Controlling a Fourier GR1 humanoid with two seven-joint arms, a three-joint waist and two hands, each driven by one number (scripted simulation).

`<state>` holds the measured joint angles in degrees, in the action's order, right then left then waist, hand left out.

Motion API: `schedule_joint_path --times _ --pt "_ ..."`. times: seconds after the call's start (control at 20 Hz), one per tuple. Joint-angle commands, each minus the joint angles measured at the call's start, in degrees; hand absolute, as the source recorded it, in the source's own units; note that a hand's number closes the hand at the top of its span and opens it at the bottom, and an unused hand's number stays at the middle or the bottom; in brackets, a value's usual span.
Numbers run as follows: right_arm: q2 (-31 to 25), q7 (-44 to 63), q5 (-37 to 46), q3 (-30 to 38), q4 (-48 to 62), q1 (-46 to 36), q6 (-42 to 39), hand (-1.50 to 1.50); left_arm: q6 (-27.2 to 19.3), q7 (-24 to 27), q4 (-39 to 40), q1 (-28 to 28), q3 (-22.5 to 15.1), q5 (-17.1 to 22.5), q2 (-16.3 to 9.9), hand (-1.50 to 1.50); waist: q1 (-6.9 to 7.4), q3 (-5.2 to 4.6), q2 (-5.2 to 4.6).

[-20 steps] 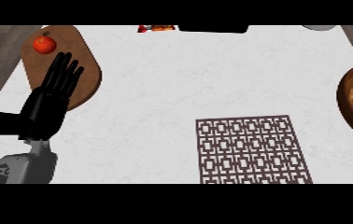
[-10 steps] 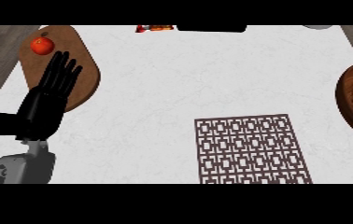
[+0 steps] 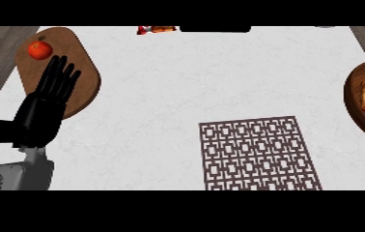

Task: Pick the croissant from the placemat and place it in the bowl

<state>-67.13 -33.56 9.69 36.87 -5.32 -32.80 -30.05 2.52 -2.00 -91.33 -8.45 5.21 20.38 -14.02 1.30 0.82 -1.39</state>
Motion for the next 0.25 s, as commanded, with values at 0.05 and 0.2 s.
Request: schedule_joint_path --times 0.05,0.2 --pt "-2.3 -2.4 -0.9 0.9 0.0 3.5 -5.9 -1.50 0.1 -0.1 0.9 -0.1 0.4 0.3 -0.1 0.00 -0.59 0.18 -0.07" --pt "-2.0 -3.9 -0.4 0.4 -0.8 6.5 -7.0 -1.50 -0.1 0.1 0.1 0.5 0.7 0.0 -0.3 0.00 -0.67 0.20 0.28"
